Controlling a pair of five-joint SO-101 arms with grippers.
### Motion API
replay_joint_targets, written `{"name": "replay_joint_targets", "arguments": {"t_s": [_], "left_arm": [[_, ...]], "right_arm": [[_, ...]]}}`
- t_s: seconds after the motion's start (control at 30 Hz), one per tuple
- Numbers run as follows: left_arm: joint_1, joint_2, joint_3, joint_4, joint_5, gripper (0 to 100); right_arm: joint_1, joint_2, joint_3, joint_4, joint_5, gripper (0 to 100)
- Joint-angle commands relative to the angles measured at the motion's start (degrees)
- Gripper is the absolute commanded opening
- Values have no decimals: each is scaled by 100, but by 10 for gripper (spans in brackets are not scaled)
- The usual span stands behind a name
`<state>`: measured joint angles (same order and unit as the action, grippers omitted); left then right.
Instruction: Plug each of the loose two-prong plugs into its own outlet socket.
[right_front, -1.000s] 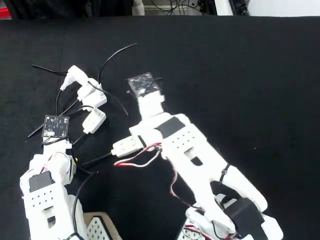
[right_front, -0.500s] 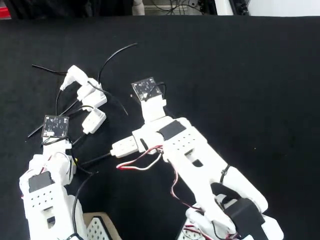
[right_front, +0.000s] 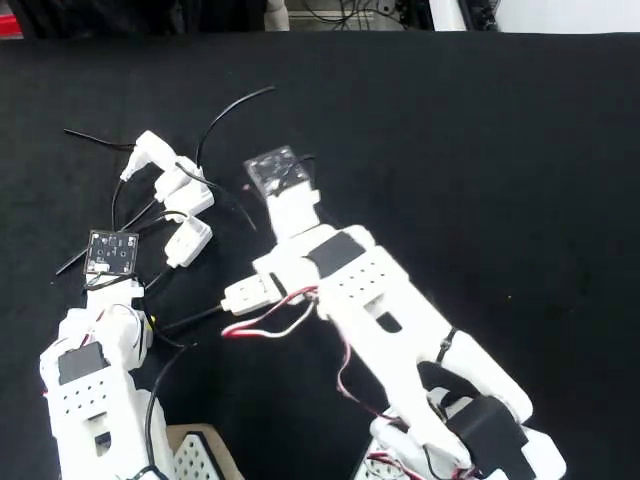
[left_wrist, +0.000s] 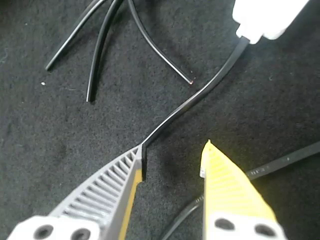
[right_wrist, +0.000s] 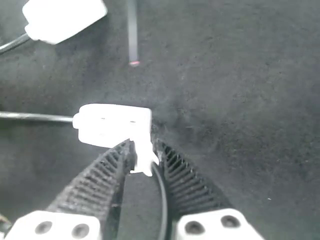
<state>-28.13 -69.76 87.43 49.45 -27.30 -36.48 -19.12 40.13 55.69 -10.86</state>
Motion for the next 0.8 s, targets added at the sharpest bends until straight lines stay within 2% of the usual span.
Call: {"name": "replay_joint_targets", "arguments": {"t_s": [0.0, 0.27, 0.5, 0.77], "left_arm": [[66, -62, -13, -97, -44, 195], [66, -62, -13, -88, -44, 195], [66, -62, -13, -88, -44, 195], [66, -62, -13, -88, -44, 195]], "right_arm": [[-273, -66, -303, 35, 35, 13], [-237, -48, 48, -475, -9, 13], [9, -48, 92, -510, 0, 13], [0, -48, 453, -870, 229, 13]]}}
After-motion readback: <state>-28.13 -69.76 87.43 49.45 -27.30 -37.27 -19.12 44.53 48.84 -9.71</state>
